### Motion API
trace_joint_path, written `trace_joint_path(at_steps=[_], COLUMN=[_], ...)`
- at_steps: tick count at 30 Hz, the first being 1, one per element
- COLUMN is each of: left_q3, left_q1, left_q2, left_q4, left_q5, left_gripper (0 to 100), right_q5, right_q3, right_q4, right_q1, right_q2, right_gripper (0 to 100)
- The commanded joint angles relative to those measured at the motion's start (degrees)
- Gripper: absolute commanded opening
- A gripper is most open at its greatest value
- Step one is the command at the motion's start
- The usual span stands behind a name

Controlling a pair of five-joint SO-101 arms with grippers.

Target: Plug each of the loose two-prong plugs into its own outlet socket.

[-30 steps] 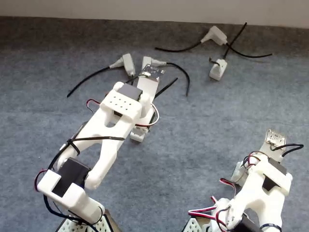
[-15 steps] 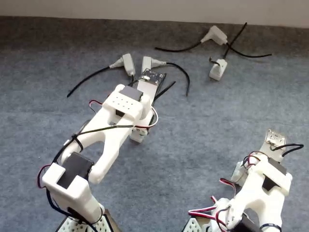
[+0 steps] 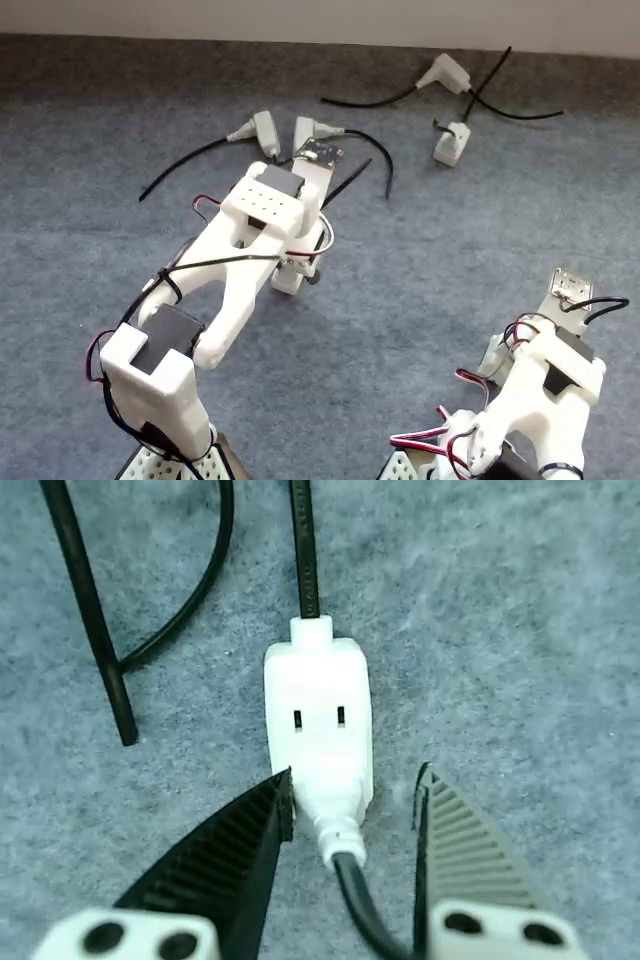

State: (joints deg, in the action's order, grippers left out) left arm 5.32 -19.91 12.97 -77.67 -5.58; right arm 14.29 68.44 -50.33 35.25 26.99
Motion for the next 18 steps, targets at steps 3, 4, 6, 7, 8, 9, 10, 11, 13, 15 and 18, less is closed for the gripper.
trace_joint_path(at_steps=[3, 4, 6, 7, 8, 9, 10, 11, 13, 15, 18], left_q3=[-5.7, -5.8, -5.8, -5.7, -5.6, -5.6, -5.6, -5.5, -5.2, -3.6, -1.5], left_q1=[0.9, 0.9, 1.1, 1.6, 2.2, 2.9, 4.0, 4.9, 5.8, 5.7, 4.3], left_q2=[-1.0, -1.0, -0.5, -0.4, -0.4, -0.3, -0.3, -0.3, 0.0, 1.5, 4.5], left_q4=[-3.7, -3.7, -3.3, -3.2, -3.2, -3.2, -3.2, -3.2, -2.5, -0.1, 3.9], left_q5=[-0.3, -0.2, -0.2, -0.1, -0.1, -0.1, -0.1, -0.1, -0.1, -0.1, 0.4], left_gripper=[22, 22, 22, 22, 22, 22, 22, 22, 22, 22, 22], right_q5=[-0.5, -0.5, -0.5, -0.5, -0.5, -0.5, -0.5, -0.5, -0.5, -0.5, -0.5], right_q3=[0.3, 0.3, 0.3, 0.3, 0.3, 0.3, 0.3, 0.3, 0.3, 0.3, 0.3], right_q4=[1.8, 1.8, 1.8, 1.8, 1.8, 1.9, 1.9, 1.9, 1.9, 1.9, 1.9], right_q1=[-0.4, -0.4, -0.4, -0.4, -0.4, -0.4, -0.4, -0.4, -0.4, -0.5, -0.5], right_q2=[0.0, 0.0, 0.0, 0.0, 0.0, 0.0, 0.0, 0.0, 0.0, 0.0, 0.0], right_gripper=[0.8, 0.8, 0.8, 0.8, 0.8, 0.8, 0.8, 0.8, 0.8, 0.8, 0.8])
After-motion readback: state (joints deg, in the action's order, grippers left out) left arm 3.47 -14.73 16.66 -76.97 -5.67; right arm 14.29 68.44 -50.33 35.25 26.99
